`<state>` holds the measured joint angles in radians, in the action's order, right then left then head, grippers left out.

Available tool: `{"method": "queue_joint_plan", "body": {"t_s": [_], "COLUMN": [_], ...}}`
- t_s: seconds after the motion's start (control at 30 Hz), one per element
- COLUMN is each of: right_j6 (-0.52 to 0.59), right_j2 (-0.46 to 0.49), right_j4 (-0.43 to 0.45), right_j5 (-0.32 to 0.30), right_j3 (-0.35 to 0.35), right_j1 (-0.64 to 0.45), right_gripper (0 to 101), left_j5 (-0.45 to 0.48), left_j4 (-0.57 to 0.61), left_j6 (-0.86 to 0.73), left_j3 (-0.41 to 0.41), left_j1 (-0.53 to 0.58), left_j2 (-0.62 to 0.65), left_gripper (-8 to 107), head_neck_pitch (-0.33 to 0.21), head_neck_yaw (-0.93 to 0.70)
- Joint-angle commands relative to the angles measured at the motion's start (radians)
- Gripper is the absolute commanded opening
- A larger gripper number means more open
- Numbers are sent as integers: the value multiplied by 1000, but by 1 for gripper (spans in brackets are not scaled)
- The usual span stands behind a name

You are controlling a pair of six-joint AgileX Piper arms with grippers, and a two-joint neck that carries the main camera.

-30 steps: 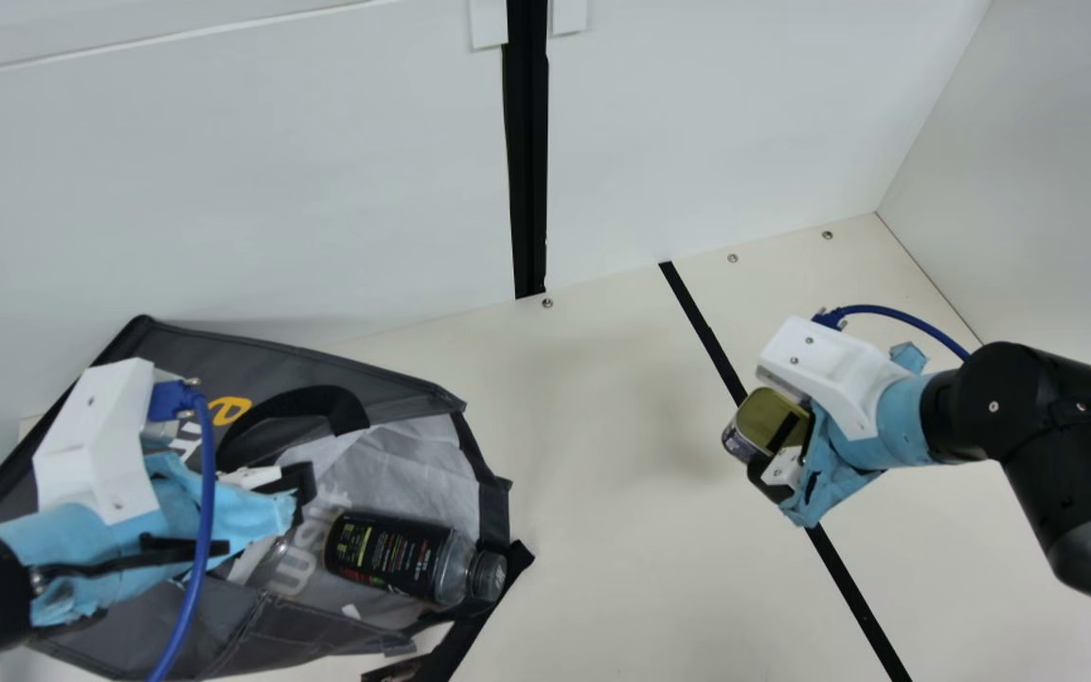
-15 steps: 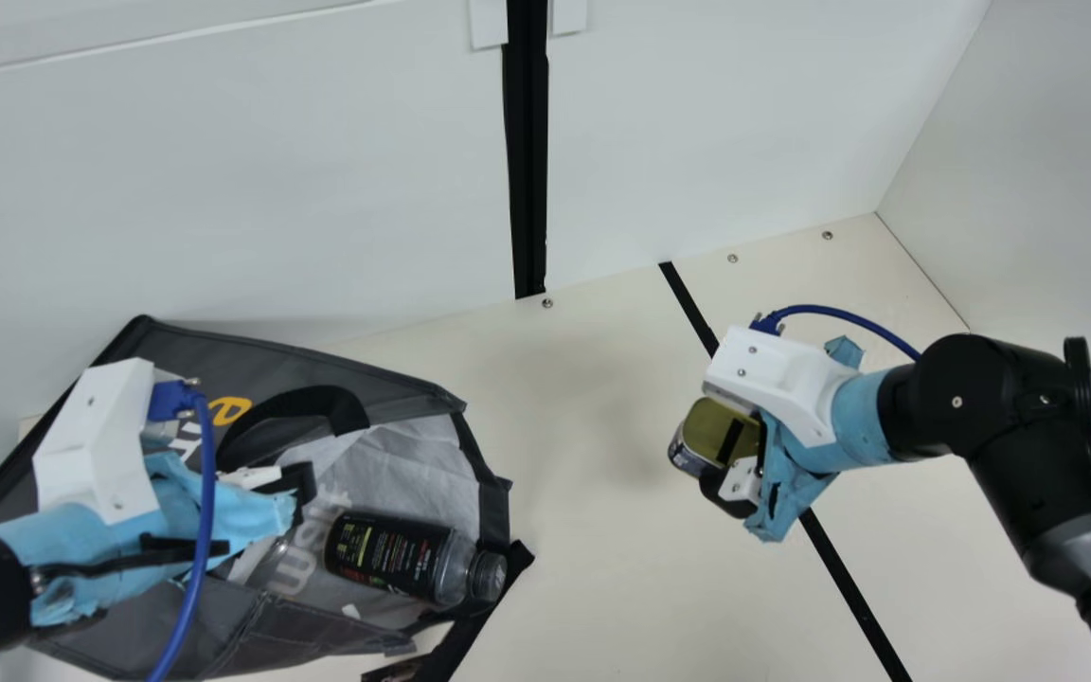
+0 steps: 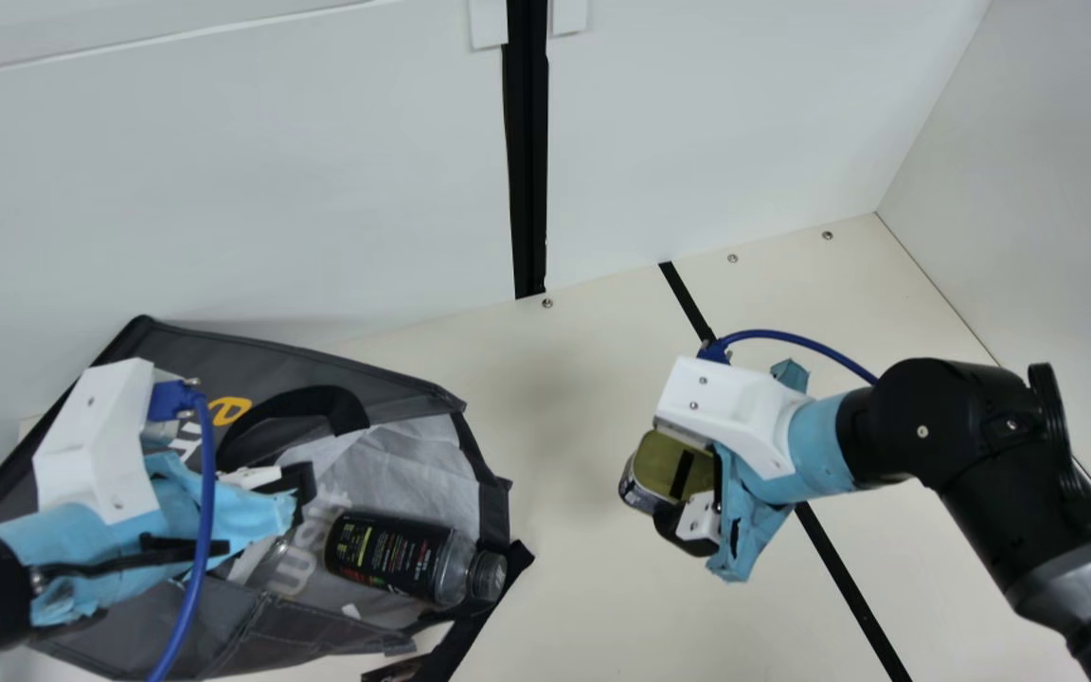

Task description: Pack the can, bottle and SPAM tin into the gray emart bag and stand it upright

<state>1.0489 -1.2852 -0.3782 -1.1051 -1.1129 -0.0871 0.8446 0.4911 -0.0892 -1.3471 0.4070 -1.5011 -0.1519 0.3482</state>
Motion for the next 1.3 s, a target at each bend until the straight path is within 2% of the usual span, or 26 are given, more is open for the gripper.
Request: {"method": "queue_joint_plan", "body": {"t_s": [0.0, 0.83, 1.07, 1.27], "right_j6": [-11, -123, -131, -121], "right_j2": [4, 15, 12, 12], "right_j4": [-2, -47, -78, -137], "right_j5": [0, 18, 43, 95], "right_j3": [4, 27, 42, 71], "right_j1": [20, 260, 313, 338], "right_gripper": [0, 0, 0, 0], "left_j5": [0, 0, 0, 0], "left_j4": [0, 0, 0, 0], "left_j6": [0, 0, 0, 0], "left_j3": [0, 0, 0, 0], "left_j1": [0, 0, 0, 0], "left_j2": [0, 0, 0, 0], "left_gripper": [-8, -8, -8, -8], "head_neck_pitch": [-23, -23, -23, -23], "head_neck_yaw": [1, 1, 1, 1]}}
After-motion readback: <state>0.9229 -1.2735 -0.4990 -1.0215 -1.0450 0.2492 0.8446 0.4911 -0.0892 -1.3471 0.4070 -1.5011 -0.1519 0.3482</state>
